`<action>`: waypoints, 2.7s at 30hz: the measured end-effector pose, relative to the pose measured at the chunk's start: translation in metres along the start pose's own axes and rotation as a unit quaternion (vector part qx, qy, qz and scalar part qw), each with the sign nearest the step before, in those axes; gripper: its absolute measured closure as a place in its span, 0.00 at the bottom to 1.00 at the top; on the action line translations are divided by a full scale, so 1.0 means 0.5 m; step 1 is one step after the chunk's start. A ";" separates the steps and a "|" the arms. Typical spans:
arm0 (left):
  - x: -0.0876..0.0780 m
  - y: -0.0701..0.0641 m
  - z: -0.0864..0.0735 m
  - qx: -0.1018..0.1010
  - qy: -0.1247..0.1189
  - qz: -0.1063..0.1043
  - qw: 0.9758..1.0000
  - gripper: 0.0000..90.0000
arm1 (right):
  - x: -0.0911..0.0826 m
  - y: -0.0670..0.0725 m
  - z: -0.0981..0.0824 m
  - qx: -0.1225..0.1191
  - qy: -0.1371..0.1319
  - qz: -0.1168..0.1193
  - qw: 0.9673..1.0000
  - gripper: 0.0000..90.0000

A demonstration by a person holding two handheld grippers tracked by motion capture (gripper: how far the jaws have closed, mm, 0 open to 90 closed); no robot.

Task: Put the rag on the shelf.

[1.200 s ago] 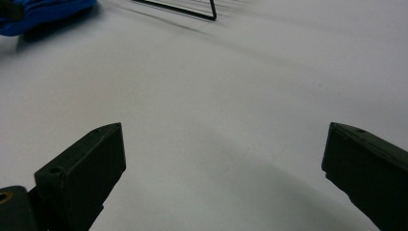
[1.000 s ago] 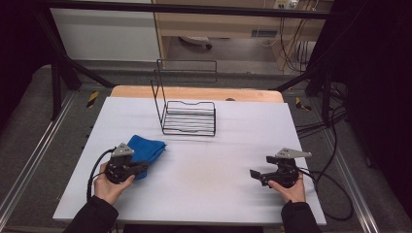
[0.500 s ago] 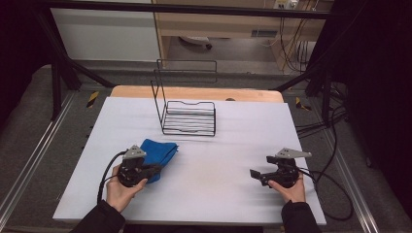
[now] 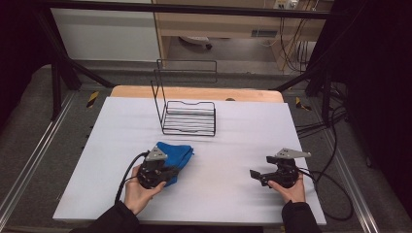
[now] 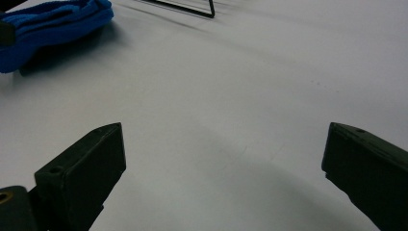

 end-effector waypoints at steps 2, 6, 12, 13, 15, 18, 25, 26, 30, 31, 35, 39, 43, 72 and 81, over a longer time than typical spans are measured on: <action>0.012 -0.013 0.004 0.003 0.002 -0.004 1.000 0.91 | 0.000 0.000 0.000 0.000 0.001 -0.001 1.000 0.02; 0.036 -0.037 0.009 0.009 0.006 -0.012 1.000 0.91 | 0.000 0.000 0.000 0.000 -0.001 -0.001 1.000 0.02; 0.072 -0.053 0.007 0.005 0.014 -0.021 1.000 0.91 | 0.001 0.000 -0.001 0.000 0.001 -0.001 1.000 0.02; 0.078 -0.053 0.005 0.005 0.017 -0.021 1.000 0.90 | 0.001 0.000 -0.001 -0.001 0.001 -0.001 1.000 0.02; 0.087 -0.054 0.001 0.006 0.022 -0.022 1.000 0.90 | 0.002 -0.001 -0.001 -0.004 0.001 -0.001 1.000 0.02; 0.095 -0.055 -0.005 0.010 0.026 -0.027 0.999 0.87 | 0.002 -0.001 -0.002 -0.005 0.004 -0.001 1.000 0.02; 0.084 -0.053 0.000 0.017 0.021 -0.042 0.999 0.71 | 0.003 0.000 -0.002 -0.003 0.003 -0.001 1.000 0.03; 0.078 -0.051 0.006 0.019 0.015 -0.042 0.999 0.67 | 0.003 0.000 -0.002 -0.003 0.003 -0.001 1.000 0.03; 0.043 -0.035 0.024 0.026 0.006 -0.043 0.999 0.50 | 0.003 0.000 -0.001 -0.002 0.002 -0.002 1.000 0.03; 0.033 -0.027 0.027 0.025 0.002 -0.040 0.999 0.47 | 0.003 0.001 -0.002 -0.002 0.002 -0.001 1.000 0.03; -0.007 0.012 0.030 0.023 -0.007 -0.025 0.999 0.40 | 0.003 0.003 -0.001 0.001 0.001 0.000 1.000 0.03; -0.040 0.063 -0.001 0.011 0.010 0.000 1.000 0.41 | 0.006 0.009 0.001 -0.007 0.002 -0.006 1.000 0.04; -0.059 0.097 -0.051 -0.003 0.038 0.012 0.999 0.48 | 0.015 0.027 0.003 -0.013 0.010 -0.007 1.000 0.06; -0.086 0.052 -0.111 -0.043 0.085 -0.024 0.995 0.96 | 0.078 0.154 0.008 -0.023 0.034 0.024 0.999 0.12; -0.088 0.058 -0.105 -0.008 0.076 -0.001 0.997 0.84 | 0.070 0.138 0.014 -0.015 0.019 0.017 1.000 0.08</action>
Point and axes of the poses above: each handheld gripper's, and its own axes: x roughly forward along the jaws, z roughly out of its top, y roughly to its left, the point moved 9 cm from there along x, roughly forward along the jaws, and after that the axes turned 9 degrees about -y, right-handed, at the moved point
